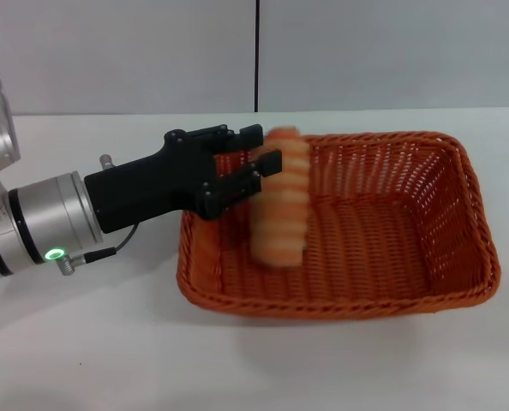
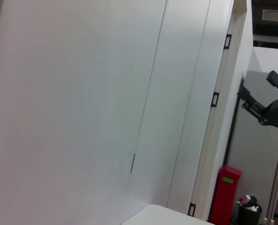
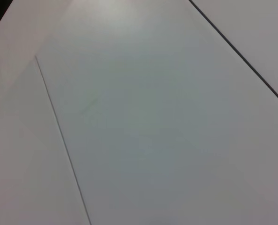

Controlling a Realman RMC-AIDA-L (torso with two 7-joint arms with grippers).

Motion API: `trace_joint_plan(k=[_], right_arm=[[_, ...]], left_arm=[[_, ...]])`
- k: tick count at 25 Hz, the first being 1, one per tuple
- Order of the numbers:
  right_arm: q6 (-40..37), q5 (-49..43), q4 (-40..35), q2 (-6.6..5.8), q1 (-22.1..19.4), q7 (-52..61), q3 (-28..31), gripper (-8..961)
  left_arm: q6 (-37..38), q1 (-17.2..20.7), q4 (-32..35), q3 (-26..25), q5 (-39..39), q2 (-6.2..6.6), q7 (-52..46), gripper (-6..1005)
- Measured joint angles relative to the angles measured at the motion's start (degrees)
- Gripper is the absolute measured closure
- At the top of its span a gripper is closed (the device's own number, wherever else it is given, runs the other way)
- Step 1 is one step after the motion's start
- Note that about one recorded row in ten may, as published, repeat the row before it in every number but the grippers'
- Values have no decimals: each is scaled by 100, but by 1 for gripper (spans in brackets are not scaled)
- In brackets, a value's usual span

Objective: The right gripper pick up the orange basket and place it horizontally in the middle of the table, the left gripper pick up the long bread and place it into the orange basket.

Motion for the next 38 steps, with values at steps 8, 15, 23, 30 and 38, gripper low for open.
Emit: trace_joint_plan(k=[8, 15, 23, 30, 38], right_arm=[[49, -39, -8, 1, 119, -97, -4, 149], [83, -273, 5, 32, 325, -420, -9, 149], [101, -293, 5, 28, 498, -618, -4, 149], [88, -293, -17, 34, 450, -664, 36, 149], [110, -256, -41, 28, 288, -774, 91, 149]], left_arm=[[247, 159, 9, -905, 31, 44, 31, 445], [694, 514, -58, -2118, 181, 73, 275, 214], [777, 1002, -535, -3528, 262, 74, 1064, 192], [783, 1318, -746, -4070, 264, 67, 1495, 191], [739, 1386, -988, -4384, 250, 34, 1827, 192]])
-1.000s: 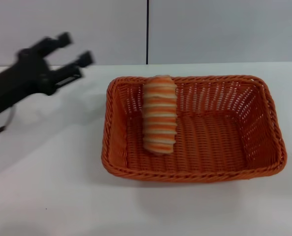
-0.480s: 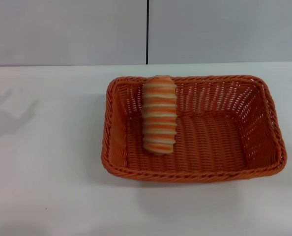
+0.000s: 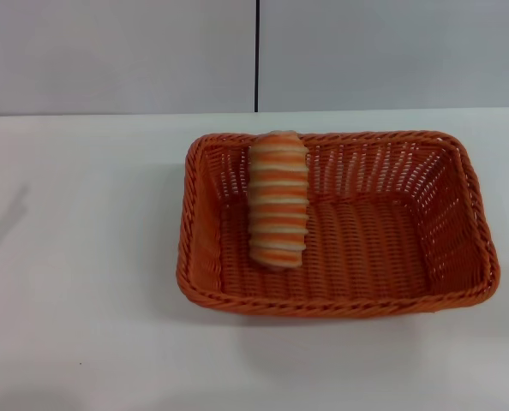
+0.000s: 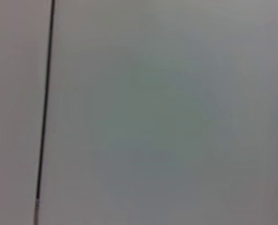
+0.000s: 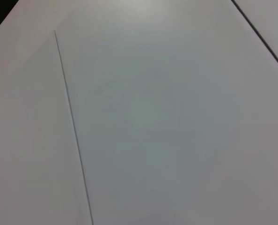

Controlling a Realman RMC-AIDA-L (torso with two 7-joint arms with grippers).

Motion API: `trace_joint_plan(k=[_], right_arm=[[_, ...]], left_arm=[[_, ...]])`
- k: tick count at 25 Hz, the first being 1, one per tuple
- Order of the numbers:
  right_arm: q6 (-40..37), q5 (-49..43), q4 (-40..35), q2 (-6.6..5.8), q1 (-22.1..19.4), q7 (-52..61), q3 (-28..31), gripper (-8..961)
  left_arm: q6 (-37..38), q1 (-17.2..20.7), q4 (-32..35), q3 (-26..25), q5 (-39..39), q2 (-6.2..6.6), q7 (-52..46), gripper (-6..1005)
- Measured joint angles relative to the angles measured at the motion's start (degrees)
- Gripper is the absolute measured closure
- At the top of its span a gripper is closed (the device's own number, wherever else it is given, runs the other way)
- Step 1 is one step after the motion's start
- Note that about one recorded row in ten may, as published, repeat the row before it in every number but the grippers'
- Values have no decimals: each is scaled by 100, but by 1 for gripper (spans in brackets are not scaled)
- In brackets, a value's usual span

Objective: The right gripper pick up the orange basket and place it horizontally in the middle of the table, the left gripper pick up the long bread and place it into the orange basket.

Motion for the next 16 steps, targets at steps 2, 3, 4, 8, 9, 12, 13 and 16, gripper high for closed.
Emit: trace_joint_plan(k=[2, 3, 4, 8, 9, 12, 13, 16], right_arm=[[1, 2, -4, 1, -9, -10, 38, 149], [0, 2, -2, 1, -9, -27, 54, 149], [1, 3, 1, 0, -10, -49, 60, 149], [19, -5, 15, -3, -39, -142, 65, 149], [61, -15, 27, 5, -63, -162, 65, 149], [107, -17, 41, 14, -79, -202, 63, 149], [124, -17, 44, 16, -88, -226, 63, 149], [126, 7, 102, 18, -100, -292, 71, 149]], left_arm=[[1, 1, -46, -44, -13, -7, 45, 195], [2, -1, -65, -50, -14, -9, 56, 196], [2, -3, -85, -55, -14, -9, 69, 197], [-10, -41, -244, -106, -17, -11, 205, 197], [-10, -58, -355, -126, -18, -12, 311, 197], [26, -72, -432, -173, -24, -12, 395, 197], [45, -74, -436, -185, -25, -12, 399, 197], [130, -73, -437, -198, -27, -11, 400, 197]])
